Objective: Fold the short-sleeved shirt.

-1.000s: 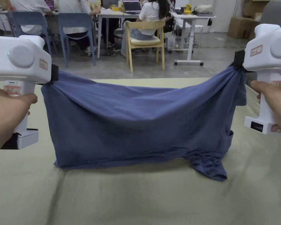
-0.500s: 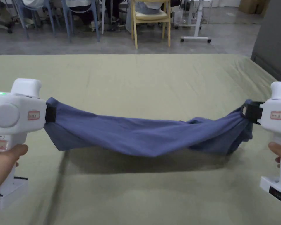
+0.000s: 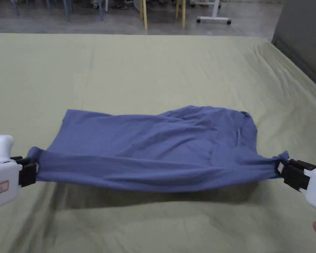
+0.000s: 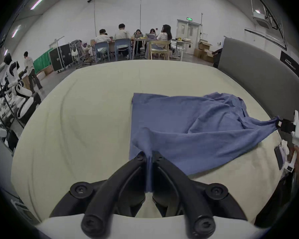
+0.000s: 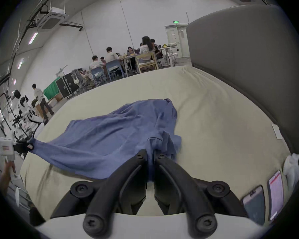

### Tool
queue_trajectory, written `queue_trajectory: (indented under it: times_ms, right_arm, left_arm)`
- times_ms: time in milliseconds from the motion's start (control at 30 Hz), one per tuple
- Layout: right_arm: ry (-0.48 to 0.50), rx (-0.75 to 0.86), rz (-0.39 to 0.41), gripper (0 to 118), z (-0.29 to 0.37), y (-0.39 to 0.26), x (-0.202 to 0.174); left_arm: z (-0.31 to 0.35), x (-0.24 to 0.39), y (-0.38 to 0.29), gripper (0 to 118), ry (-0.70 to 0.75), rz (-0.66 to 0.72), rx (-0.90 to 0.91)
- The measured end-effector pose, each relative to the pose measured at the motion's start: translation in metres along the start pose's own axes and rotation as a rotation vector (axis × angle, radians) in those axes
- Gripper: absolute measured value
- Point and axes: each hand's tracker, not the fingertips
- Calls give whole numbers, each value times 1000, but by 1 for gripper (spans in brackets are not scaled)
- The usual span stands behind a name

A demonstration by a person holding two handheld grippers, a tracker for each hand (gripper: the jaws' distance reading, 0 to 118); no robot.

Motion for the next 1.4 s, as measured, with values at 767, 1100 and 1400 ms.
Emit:
queue_trajectory:
  times_ms: [767, 1100, 1400]
  right_arm:
    - [-98, -343, 121, 84, 29, -89, 10]
    - [-113, -211, 206, 101, 97, -65, -38]
    - [-102, -180, 248, 4, 115, -83, -72]
  left_arm:
    - [-10, 25, -118, 89, 155, -111, -337]
    - [102, 27, -106, 89, 159, 6, -127]
    - [137, 64, -114, 0, 124, -62, -80]
